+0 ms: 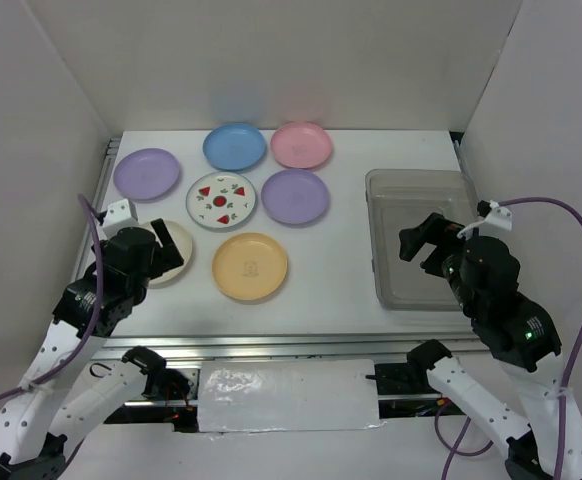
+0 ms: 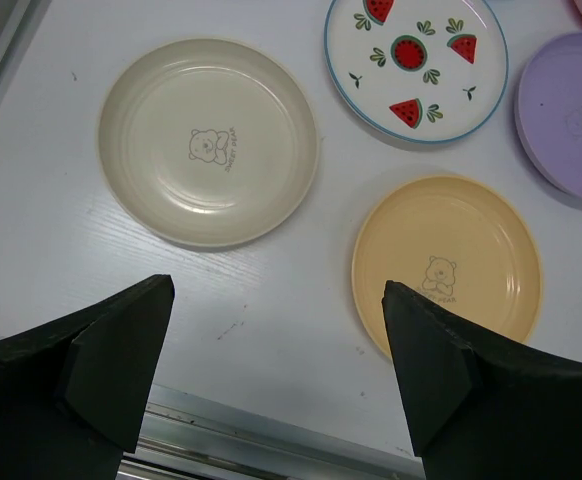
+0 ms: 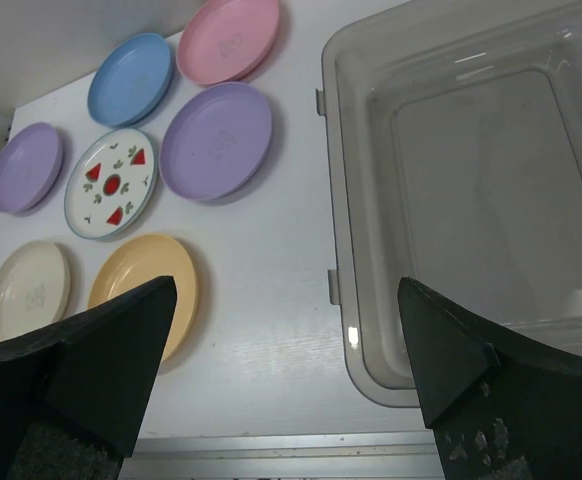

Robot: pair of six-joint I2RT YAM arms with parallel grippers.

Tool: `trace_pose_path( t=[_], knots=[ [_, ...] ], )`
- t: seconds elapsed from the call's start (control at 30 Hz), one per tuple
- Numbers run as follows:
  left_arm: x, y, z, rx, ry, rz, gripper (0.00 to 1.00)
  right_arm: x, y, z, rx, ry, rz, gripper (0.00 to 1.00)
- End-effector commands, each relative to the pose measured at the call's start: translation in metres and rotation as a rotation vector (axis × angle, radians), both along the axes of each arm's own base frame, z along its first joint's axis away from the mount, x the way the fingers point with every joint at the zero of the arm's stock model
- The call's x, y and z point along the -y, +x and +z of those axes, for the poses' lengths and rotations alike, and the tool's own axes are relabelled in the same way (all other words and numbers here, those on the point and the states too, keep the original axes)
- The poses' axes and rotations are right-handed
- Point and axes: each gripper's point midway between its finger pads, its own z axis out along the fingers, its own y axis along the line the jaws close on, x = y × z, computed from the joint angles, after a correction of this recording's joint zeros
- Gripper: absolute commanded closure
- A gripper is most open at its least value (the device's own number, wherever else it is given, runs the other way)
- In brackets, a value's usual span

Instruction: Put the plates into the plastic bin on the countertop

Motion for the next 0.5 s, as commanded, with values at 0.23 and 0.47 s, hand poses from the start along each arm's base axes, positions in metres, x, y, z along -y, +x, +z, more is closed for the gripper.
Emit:
trace_pose_path(
  t=[0.23, 0.47],
  knots=[
    [0.009, 0.009, 0.007, 0.033, -0.024, -0.040, 0.01, -0.004, -0.005, 0.018, 0.059, 0.045, 0.031, 0.00],
    [0.058, 0.044, 0.019, 0.098, -0.274, -0.148, 0.01, -0.036, -0.016, 0.024, 0.116, 0.104, 0.229, 0.00]
  ],
)
